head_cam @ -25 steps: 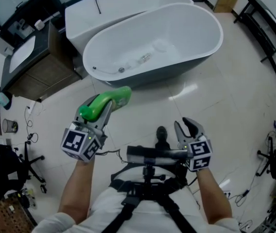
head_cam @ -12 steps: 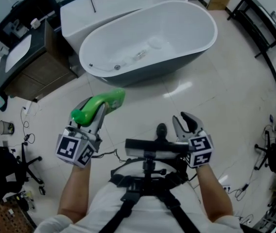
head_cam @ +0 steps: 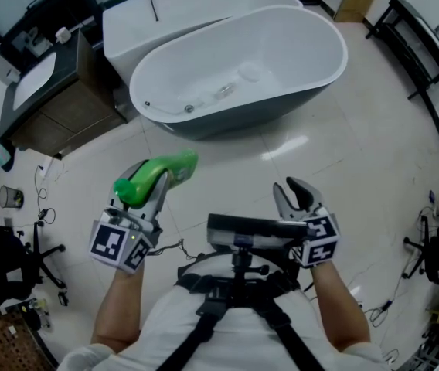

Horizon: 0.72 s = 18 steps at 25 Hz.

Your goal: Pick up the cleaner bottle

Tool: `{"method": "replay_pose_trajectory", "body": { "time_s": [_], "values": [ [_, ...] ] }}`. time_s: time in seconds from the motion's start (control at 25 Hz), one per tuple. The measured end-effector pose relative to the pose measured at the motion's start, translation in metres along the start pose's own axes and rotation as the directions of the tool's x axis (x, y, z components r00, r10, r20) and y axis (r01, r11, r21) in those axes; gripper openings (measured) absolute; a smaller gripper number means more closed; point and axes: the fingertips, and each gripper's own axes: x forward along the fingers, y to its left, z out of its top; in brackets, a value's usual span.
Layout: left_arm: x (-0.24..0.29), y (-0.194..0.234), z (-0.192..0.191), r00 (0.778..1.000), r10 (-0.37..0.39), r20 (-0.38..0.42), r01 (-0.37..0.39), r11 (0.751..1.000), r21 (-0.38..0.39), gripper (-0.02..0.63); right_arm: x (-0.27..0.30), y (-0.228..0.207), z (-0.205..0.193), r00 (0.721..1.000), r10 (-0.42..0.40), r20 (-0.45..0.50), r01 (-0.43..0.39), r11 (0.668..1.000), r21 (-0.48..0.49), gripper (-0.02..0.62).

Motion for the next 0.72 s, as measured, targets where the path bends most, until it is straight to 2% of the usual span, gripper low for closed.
{"method": "replay_pose_trajectory", "body": {
  "time_s": [0.48,0.64,0.72],
  "values": [
    [0.004,-0.07,-0.016,0.998,-0.027,-0.051,0.026,0.999,-0.022,0.179,-0.031,-0.053,-0.005,1.0,0.008,0.022,-0.008,1.0,0.016,0.135],
    [0.008,-0.089,-0.024,0.997,-0.028,-0.074,0.024,0.999,-0.045,0.179,-0.035,-0.061,0.0,0.999,0.026,0.034,-0.026,1.0,-0.002,0.104],
    [0.011,-0.096,-0.025,0.997,-0.026,-0.079,0.022,0.999,-0.048,0.179,-0.037,-0.064,0.004,0.999,0.031,0.041,-0.03,0.999,-0.01,0.065]
  ]
}}
